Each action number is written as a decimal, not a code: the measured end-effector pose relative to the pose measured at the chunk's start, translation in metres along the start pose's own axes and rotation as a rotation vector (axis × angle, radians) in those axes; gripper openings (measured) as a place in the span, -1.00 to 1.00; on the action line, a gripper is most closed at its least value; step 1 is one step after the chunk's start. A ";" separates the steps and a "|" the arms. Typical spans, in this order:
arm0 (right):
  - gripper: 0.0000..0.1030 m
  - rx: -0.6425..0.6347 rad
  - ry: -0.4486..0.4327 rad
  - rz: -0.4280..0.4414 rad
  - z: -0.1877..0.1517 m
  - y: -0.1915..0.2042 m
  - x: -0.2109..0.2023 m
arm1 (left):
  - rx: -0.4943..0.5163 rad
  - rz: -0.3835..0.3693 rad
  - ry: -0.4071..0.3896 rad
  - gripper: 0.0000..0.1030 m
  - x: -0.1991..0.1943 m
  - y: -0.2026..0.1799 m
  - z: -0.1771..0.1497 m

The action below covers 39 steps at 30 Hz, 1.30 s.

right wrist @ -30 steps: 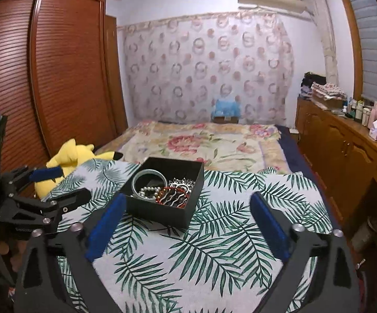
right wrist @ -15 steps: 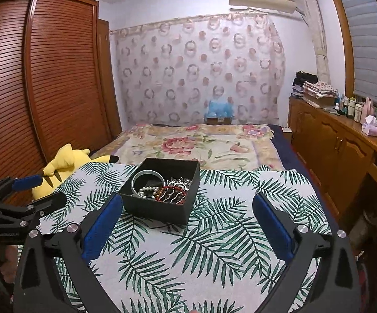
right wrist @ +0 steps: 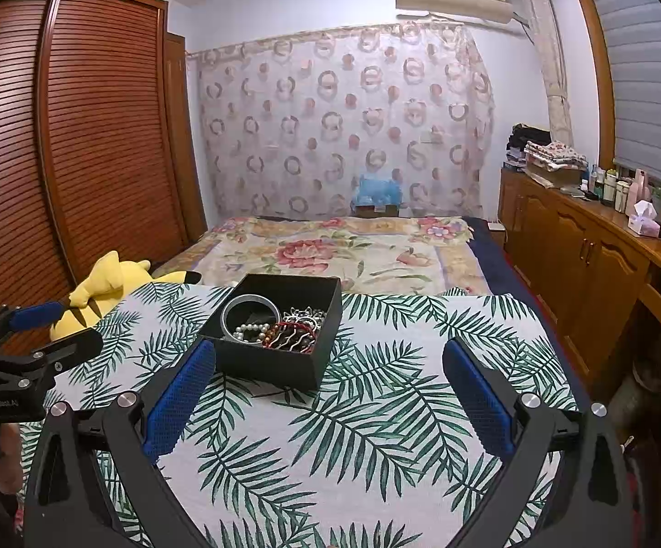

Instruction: Organize jewelry

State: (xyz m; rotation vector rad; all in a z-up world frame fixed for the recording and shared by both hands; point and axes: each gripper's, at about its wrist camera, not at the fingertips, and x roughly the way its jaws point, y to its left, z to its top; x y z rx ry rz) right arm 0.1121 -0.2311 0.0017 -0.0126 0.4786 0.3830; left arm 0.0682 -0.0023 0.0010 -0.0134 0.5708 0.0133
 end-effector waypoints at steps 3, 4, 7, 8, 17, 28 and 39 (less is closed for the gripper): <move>0.95 0.001 0.000 0.001 -0.001 0.000 0.000 | -0.001 -0.001 0.000 0.85 -0.001 0.000 0.000; 0.95 0.001 0.000 0.001 -0.002 0.000 0.000 | -0.001 -0.001 -0.001 0.85 -0.001 -0.001 0.000; 0.95 0.001 -0.001 0.000 -0.001 0.000 0.000 | 0.000 0.000 -0.001 0.85 -0.001 -0.001 0.000; 0.95 0.002 -0.001 0.000 -0.001 0.000 0.000 | 0.000 -0.001 -0.001 0.85 -0.001 -0.001 0.000; 0.95 0.000 0.000 0.001 -0.001 0.000 0.000 | -0.001 -0.001 -0.001 0.85 -0.001 -0.001 0.000; 0.95 0.001 0.001 -0.001 -0.004 -0.001 0.000 | 0.000 -0.002 0.000 0.85 -0.001 -0.002 0.000; 0.95 0.002 0.000 0.001 -0.004 -0.001 0.000 | -0.004 0.000 0.000 0.85 -0.004 -0.003 0.000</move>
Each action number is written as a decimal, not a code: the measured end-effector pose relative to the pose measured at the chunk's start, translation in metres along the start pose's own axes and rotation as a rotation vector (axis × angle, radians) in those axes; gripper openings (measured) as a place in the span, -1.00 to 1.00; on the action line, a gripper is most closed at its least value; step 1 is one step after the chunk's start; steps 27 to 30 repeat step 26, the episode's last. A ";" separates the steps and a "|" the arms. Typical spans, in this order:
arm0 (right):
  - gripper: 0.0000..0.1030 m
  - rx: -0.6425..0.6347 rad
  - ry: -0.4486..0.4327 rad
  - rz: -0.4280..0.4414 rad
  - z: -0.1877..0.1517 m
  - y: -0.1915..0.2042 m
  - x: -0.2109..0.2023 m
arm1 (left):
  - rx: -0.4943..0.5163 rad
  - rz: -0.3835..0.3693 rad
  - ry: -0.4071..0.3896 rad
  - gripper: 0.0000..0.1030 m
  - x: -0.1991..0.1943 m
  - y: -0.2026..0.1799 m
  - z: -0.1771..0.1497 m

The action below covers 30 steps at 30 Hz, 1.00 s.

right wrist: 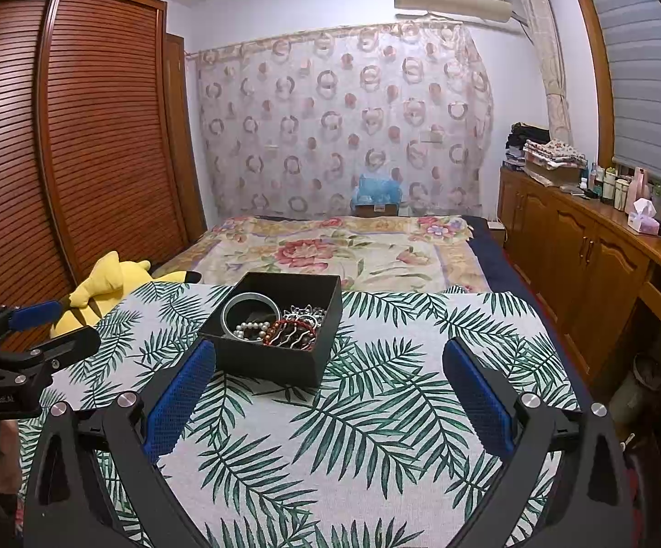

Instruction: Organize jewelry

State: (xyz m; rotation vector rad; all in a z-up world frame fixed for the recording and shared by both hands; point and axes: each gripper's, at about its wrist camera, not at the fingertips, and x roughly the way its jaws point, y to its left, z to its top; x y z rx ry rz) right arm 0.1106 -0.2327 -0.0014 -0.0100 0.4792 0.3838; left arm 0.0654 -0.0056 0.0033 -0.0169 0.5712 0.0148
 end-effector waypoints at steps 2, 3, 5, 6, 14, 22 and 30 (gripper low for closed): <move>0.95 0.000 0.000 0.000 0.000 0.000 0.000 | 0.000 0.000 -0.001 0.85 -0.001 -0.001 0.000; 0.95 0.000 0.000 0.000 0.000 0.000 0.000 | 0.001 0.001 0.000 0.85 0.000 0.000 0.000; 0.95 0.001 0.000 0.000 0.000 0.000 0.000 | 0.000 0.000 0.000 0.85 0.000 0.000 0.000; 0.95 0.001 0.000 0.000 0.000 0.000 0.000 | 0.000 -0.001 0.000 0.85 0.000 0.000 0.000; 0.95 0.001 -0.001 0.000 0.000 0.000 0.000 | 0.000 0.000 -0.001 0.85 0.000 0.000 0.000; 0.95 0.001 -0.002 0.000 -0.001 0.001 0.000 | -0.003 -0.002 0.001 0.85 -0.001 -0.001 0.000; 0.95 0.001 -0.001 0.000 -0.002 0.001 0.000 | -0.003 -0.004 0.001 0.85 -0.001 0.000 0.000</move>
